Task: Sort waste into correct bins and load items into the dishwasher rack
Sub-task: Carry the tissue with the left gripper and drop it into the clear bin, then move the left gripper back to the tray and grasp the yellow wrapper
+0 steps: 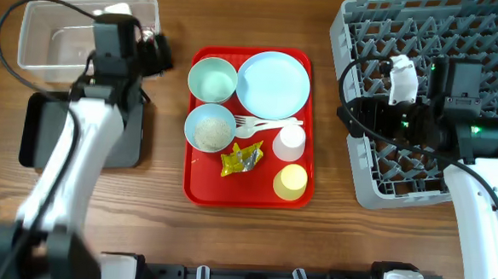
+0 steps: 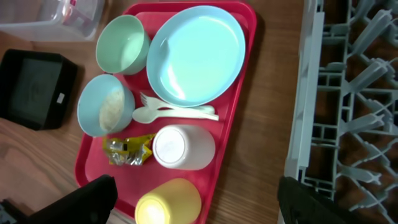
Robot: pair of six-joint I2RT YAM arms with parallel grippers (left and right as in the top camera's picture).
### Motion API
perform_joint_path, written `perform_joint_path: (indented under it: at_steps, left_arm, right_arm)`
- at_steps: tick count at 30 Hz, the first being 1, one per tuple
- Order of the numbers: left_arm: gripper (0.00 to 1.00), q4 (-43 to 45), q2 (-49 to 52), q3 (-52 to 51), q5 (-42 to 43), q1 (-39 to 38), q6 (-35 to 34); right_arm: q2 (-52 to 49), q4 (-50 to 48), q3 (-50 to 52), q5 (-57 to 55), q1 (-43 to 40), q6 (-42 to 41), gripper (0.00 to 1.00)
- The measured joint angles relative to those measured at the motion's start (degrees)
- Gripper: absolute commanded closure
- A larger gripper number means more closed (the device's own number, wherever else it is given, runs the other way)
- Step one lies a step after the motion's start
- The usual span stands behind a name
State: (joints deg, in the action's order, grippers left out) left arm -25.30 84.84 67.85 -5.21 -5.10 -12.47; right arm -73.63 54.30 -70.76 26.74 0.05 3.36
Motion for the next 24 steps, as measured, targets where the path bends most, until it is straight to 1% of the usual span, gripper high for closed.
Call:
perform_joint_path:
  at_steps: [4,6,7,9,12,14,17,18,24]
  left_arm:
    - [0.05,-13.62,-7.82,0.63,7.13,-7.76,0.59]
    - [0.09,-18.51,-7.8,0.79,9.22,-11.61,0.85]
    - [0.1,-20.57,-7.1,0.72,9.94,-13.88,1.11]
    - [0.13,-23.15,-5.29,0.22,11.04,-18.32,2.01]
    - [0.16,-25.4,-1.9,-0.7,12.04,-25.57,3.28]
    - [0.25,-25.49,0.35,-0.85,12.61,-29.31,3.65]
    - [0.3,-25.31,3.21,-0.85,12.79,-33.14,2.84]
    - [0.3,-25.31,3.91,-0.85,12.66,-33.86,2.21]
    - [0.32,-25.49,10.56,-0.94,8.2,-37.42,-6.51]
  right_arm:
    - [-0.04,-1.29,-0.02,-0.02,0.0,0.0,0.13]
    - [-0.07,-1.84,-0.02,-0.02,0.0,0.0,0.13]
    - [-0.07,-1.86,-0.02,-0.04,0.0,0.0,0.13]
    - [-0.11,-2.12,-0.02,-0.02,0.0,-0.02,0.13]
    - [-0.35,-2.12,-0.02,-0.02,0.0,-0.07,0.13]
    - [-0.44,-2.1,-0.02,-0.02,0.0,-0.28,0.13]
    - [-0.44,-2.08,-0.02,-0.02,0.0,-0.7,0.12]
    - [-0.44,-2.05,-0.02,-0.02,0.0,-0.76,0.13]
    - [-0.44,-1.64,-0.02,-0.02,0.0,-1.25,0.13]
